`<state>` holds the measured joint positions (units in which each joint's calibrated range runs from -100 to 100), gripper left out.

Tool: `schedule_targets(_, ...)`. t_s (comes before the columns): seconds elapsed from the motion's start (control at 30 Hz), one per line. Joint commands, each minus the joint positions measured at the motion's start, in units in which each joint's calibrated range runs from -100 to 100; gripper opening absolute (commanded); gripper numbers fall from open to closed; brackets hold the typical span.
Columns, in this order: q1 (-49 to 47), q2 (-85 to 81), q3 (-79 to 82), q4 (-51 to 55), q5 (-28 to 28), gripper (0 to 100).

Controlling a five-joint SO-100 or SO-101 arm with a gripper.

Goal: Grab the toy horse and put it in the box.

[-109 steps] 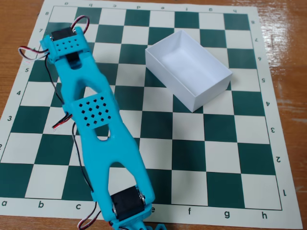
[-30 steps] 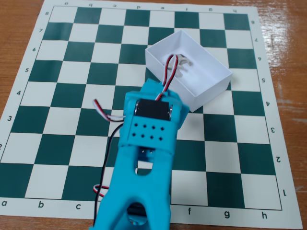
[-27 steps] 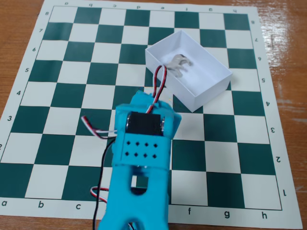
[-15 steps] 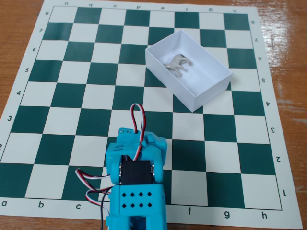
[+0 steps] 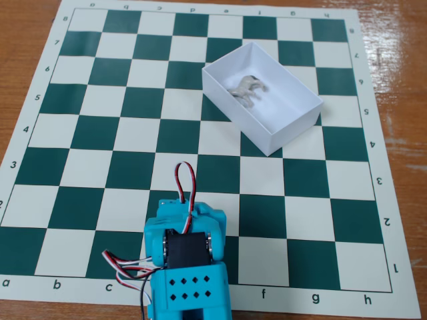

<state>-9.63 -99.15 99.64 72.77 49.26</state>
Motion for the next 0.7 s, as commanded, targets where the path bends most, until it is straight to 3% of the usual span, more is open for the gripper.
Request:
schedule_targets(0.0,-1.01,-0.50,0.36,3.40,-0.30,0)
schedule_targets(0.67,-0.58,-0.41,0.36,3.15,-1.27,0)
